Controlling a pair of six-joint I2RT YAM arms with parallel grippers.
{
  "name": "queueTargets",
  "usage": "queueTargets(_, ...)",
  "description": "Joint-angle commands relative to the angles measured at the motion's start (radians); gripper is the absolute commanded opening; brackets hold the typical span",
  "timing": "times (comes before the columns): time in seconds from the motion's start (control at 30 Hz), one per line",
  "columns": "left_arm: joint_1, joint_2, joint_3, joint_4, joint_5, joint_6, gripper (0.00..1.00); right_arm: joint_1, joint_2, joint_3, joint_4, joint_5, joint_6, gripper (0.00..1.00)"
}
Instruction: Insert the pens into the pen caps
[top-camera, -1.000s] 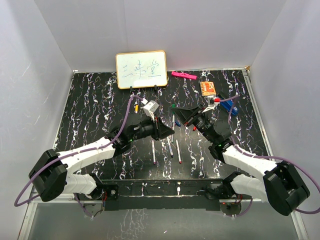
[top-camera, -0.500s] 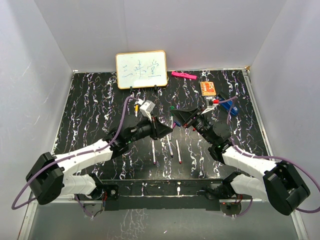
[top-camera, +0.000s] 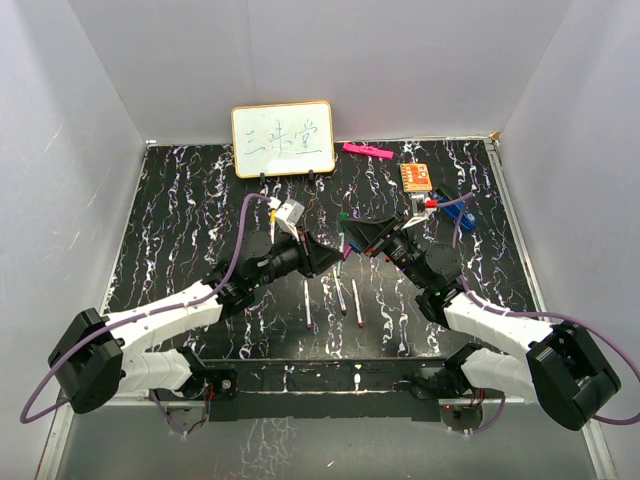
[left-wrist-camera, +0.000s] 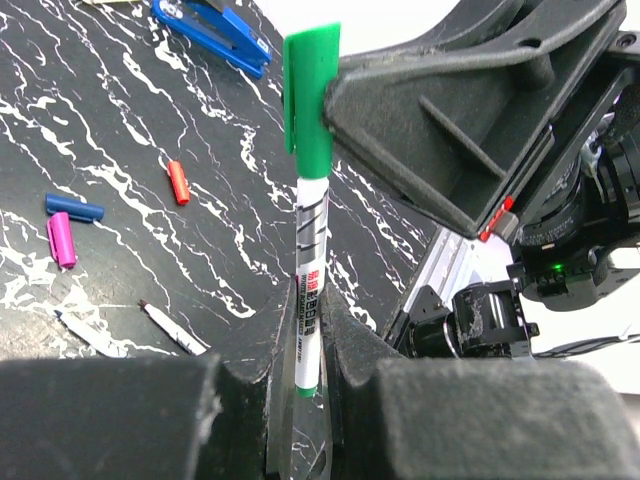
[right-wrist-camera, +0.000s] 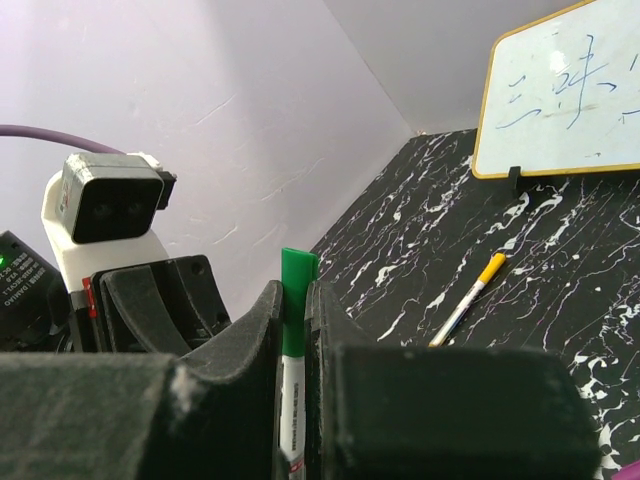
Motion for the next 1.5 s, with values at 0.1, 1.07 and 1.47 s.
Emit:
queueTargets(0.1,0.004,0.039,0.055,0.139,-0.045,0.024,0.00,0.020,0.008,-0.003,-0.013,-0.012,-0.015,0.00)
queueTargets(1.07,0.130,-0.014,0.154,0.298,-0.102,0.069,0.00,0.172,0.064,0.016,-0.310,0.147,-0.176,0.00)
queueTargets(1.47,0.151,0.018,0.141,0.263,-0.042,0.036,0.00,0.184,0.124,0.085,-0.305,0.194,-0.176,0.00)
